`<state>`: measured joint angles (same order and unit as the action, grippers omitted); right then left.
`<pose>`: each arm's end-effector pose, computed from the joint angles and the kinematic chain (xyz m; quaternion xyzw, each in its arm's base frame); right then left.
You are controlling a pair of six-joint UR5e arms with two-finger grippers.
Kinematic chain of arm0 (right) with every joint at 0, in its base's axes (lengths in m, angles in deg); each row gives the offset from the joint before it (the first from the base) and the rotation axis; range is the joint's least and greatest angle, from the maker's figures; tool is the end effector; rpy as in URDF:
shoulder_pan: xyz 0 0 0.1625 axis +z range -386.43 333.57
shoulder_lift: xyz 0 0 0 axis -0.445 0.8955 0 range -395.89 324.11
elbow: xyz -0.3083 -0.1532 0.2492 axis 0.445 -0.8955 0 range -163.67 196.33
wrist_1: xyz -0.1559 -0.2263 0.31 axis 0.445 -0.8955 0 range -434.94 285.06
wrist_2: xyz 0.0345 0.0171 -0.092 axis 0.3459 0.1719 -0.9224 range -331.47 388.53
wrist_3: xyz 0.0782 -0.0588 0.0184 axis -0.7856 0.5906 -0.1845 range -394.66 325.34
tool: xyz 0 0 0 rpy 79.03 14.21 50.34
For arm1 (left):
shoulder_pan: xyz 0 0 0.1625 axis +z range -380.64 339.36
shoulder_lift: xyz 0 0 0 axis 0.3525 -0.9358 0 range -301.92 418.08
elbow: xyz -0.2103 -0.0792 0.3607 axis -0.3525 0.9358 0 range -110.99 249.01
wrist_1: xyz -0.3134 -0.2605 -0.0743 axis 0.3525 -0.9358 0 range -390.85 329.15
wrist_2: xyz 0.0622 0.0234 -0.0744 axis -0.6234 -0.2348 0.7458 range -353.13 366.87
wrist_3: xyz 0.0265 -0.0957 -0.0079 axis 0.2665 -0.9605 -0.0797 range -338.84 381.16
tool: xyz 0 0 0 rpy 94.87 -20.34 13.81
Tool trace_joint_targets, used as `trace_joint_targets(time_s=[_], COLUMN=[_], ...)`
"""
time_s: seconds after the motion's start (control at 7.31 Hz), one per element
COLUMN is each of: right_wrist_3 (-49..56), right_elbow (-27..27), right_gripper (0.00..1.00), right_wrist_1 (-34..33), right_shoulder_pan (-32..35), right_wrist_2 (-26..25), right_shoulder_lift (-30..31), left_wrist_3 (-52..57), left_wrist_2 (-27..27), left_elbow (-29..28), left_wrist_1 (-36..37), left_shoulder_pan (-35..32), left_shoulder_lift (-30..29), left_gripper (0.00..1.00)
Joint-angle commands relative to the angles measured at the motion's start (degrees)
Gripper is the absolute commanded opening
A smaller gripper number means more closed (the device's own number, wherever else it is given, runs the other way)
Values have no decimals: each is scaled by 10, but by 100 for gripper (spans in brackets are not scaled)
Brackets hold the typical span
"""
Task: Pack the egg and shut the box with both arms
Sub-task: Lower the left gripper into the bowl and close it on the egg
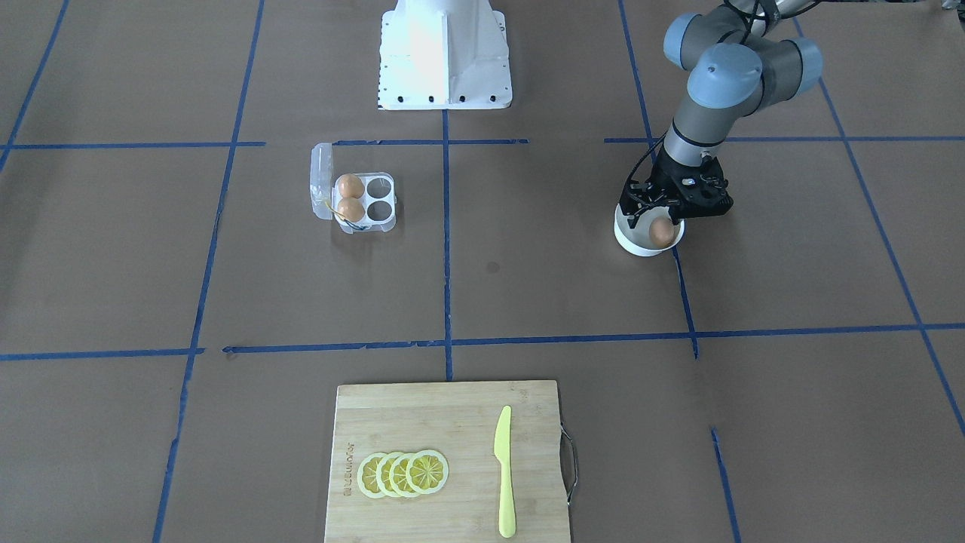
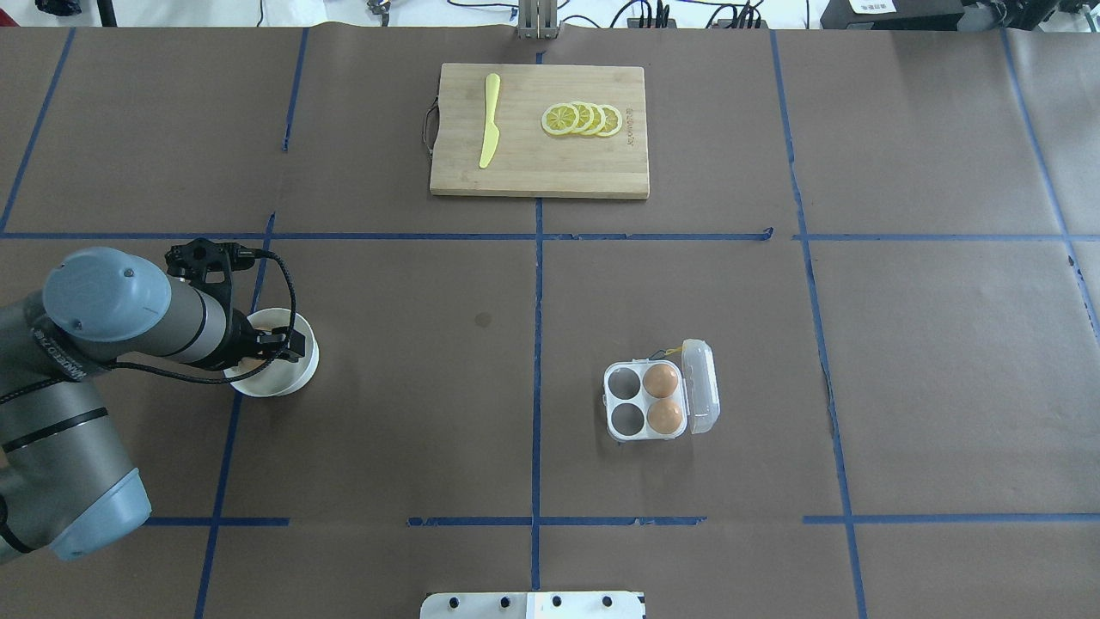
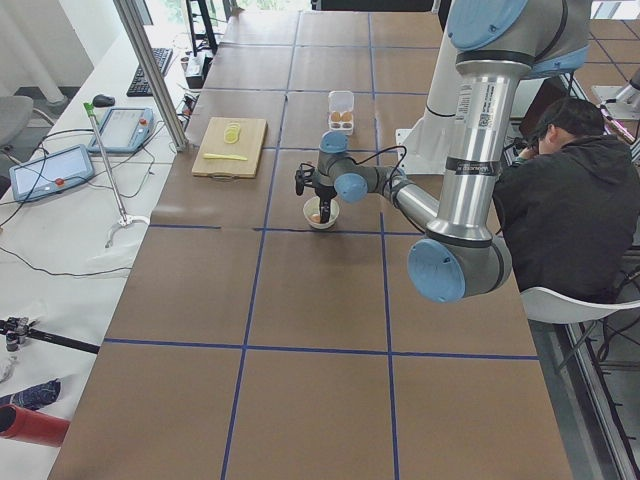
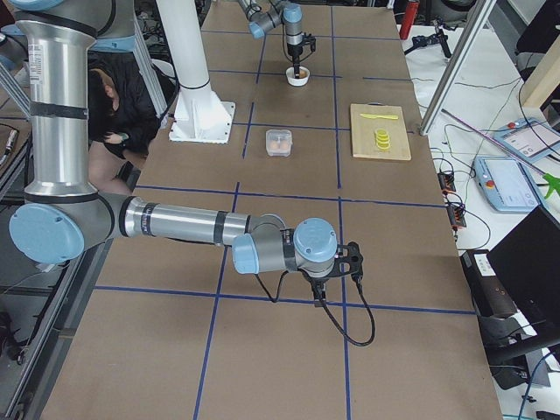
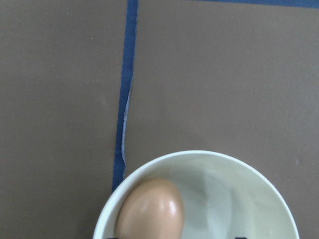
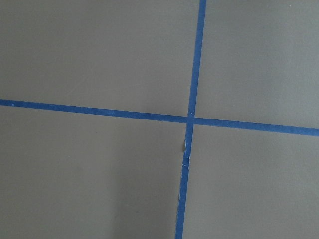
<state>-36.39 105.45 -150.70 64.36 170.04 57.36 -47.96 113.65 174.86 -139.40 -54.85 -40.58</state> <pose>0.0619 -0.4753 0.6586 0.0758 -0.4334 -0.0186 0.8978 0.4033 -0.4006 0.4215 0.0475 0.3848 -0.0536 0.9202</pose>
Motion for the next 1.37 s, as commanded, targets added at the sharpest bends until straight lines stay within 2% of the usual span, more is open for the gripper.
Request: trace_joint_targets(time_s=[0.0,0.55,0.96,1.23], right_wrist_3=[0,0,0,0], right_elbow=[0,0,0,0], right_gripper=[100,100,100,100], right_wrist_1=[0,0,0,0], right_shoulder_pan=[0,0,0,0], right_wrist_2=[0,0,0,0], right_shoulder_lift=[0,0,-1,0], left_wrist_3=[0,1,1,1], left_wrist_2=[-1,-1,-1,-1], left_elbow=[-3,-23,-20,-19], left_wrist_1=[0,0,0,0], left_shoulder_pan=[0,3,2,2], left_shoulder_lift=[-6,-23,-22,-22], left_gripper=[83,83,76,76])
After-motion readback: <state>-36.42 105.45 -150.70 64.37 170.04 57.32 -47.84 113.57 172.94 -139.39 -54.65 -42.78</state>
